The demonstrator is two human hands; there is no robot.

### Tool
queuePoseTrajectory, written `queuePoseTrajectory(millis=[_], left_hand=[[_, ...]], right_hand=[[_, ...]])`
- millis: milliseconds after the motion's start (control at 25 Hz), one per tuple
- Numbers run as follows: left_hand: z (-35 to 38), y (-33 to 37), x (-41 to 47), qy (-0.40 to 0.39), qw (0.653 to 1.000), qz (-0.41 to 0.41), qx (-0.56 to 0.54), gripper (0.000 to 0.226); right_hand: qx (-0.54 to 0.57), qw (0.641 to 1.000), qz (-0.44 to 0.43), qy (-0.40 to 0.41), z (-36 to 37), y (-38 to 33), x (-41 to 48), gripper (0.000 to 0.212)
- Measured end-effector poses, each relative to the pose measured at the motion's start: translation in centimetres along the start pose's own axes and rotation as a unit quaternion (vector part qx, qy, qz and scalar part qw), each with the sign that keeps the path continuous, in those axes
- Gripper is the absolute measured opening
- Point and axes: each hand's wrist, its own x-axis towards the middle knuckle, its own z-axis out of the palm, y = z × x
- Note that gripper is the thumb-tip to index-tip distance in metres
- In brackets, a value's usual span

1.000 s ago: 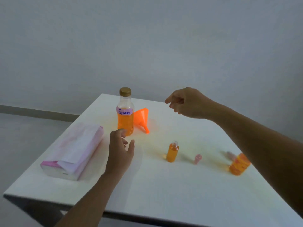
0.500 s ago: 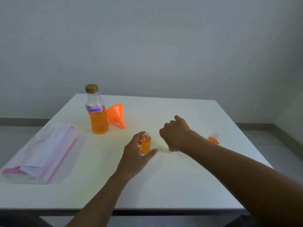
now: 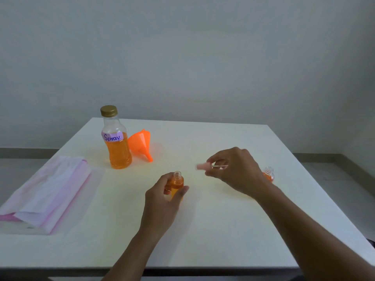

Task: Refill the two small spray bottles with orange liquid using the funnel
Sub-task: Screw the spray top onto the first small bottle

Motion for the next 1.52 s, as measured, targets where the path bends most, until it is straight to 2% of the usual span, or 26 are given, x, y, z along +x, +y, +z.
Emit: queuePoseTrajectory(millis=[80, 120, 200, 240, 360, 560, 640, 720, 960, 1080, 1280, 1400, 1520], left_hand=[[-0.2, 0.1, 0.1, -0.014, 1.000, 0.005, 0.007, 0.062], [-0.2, 0.1, 0.2, -0.021, 1.000, 0.007, 0.014, 0.059], [0.0, 0.1, 0.3, -0.036, 0.999, 0.009, 0.031, 0.053], [0.2, 0.1, 0.3, -0.044, 0.998, 0.010, 0.040, 0.052], [0.5, 0.2, 0.4, -0.059, 0.997, 0.007, 0.050, 0.052], [0.4, 0.1, 1.1, -0.072, 0.995, 0.034, 0.065, 0.044], [0.4, -0.3, 1.3, -0.078, 0.993, 0.043, 0.075, 0.047], [0.5, -0.7, 1.5, -0.084, 0.991, 0.047, 0.088, 0.051], [0.5, -0.8, 1.6, -0.087, 0.991, 0.061, 0.087, 0.056], [0.2, -0.6, 1.7, -0.076, 0.992, 0.075, 0.068, 0.052], [-0.2, -0.7, 2.0, -0.063, 0.992, 0.093, 0.056, 0.050], [-0.2, -0.8, 2.2, -0.070, 0.990, 0.105, 0.062, 0.049], [-0.2, -1.0, 2.2, -0.074, 0.992, 0.095, 0.049, 0.051]], right_hand=[[0.172, 0.983, 0.055, 0.017, 0.5, -0.3, -0.8, 0.022], [0.224, 0.972, 0.076, 0.010, 1.1, -0.5, -1.0, 0.030], [0.284, 0.953, 0.102, -0.013, 2.2, -1.1, -1.3, 0.042], [0.305, 0.947, 0.102, -0.016, 2.7, -1.2, -1.3, 0.040], [0.383, 0.921, 0.066, -0.016, 2.9, -1.2, -0.7, 0.028], [0.490, 0.870, 0.001, 0.056, 2.6, -1.6, 0.3, 0.037], [0.531, 0.845, -0.013, 0.065, 2.9, -1.4, 0.6, 0.038], [0.549, 0.834, -0.021, 0.058, 3.2, -1.4, 0.9, 0.040], [0.494, 0.868, -0.019, 0.034, 4.8, -0.9, 1.2, 0.037], [0.437, 0.899, -0.004, -0.002, 5.2, -0.2, 1.0, 0.033], [0.320, 0.946, 0.001, -0.060, 4.9, 1.1, 1.1, 0.013], [0.265, 0.960, -0.024, -0.090, 4.9, 1.0, 0.9, 0.015], [0.220, 0.970, -0.051, -0.089, 4.8, 0.9, 0.8, 0.025]])
